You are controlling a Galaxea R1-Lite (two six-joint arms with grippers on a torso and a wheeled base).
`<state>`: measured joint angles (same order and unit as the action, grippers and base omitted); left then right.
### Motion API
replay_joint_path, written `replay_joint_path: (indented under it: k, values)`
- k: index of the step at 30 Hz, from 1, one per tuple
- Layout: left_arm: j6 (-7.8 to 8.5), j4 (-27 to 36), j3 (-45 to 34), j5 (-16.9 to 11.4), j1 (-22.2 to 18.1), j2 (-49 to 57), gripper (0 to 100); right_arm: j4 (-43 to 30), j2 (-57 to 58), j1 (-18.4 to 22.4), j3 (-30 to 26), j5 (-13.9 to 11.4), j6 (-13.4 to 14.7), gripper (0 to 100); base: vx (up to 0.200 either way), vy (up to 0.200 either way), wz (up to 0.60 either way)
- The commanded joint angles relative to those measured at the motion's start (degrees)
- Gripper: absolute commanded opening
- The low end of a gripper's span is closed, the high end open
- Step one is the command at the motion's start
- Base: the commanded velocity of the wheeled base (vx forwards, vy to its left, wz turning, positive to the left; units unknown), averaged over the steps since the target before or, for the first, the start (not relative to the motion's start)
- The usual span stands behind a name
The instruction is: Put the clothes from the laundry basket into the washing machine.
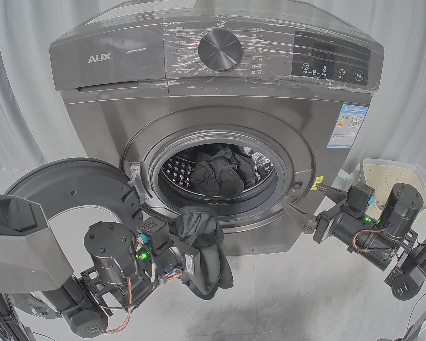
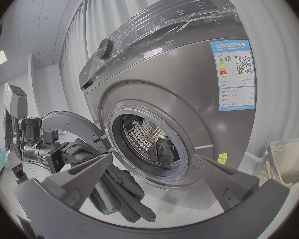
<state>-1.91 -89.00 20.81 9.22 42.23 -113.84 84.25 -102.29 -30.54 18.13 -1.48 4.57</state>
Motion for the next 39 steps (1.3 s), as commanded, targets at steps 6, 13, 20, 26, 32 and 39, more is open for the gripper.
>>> replay_joint_path:
  k: [6,13,20,26,32,39]
  values:
    - [-0.63,-0.12,0.46,0.01,0.22,-0.51,0,-0.05,-0.10,-0.05,-0.02,-0.02,-0.09,100,0.167,0.000,0.00]
    - [-0.63,-0.21,0.37,0.10,0.22,-0.95,0,-0.14,-0.01,-0.14,-0.90,0.07,-0.09,100,0.029,0.000,0.00]
    - [-1.34,-0.12,1.60,0.36,0.66,-2.09,0,-0.14,0.07,-2.51,-1.34,0.16,0.00,100,0.000,0.000,0.00]
    - [-1.87,-0.12,4.77,-2.62,-1.53,-9.04,0,-0.14,-0.01,-3.04,-2.48,0.16,-0.09,100,0.000,0.000,0.00]
    - [-4.77,0.15,16.02,-4.12,-3.29,-16.59,0,-0.14,-0.10,-4.36,-2.83,0.24,0.00,100,0.000,0.000,0.00]
    - [-6.08,1.82,32.72,-0.34,-5.05,-24.06,0,-0.14,-0.10,-4.36,-3.10,0.24,-0.09,100,0.000,0.000,0.00]
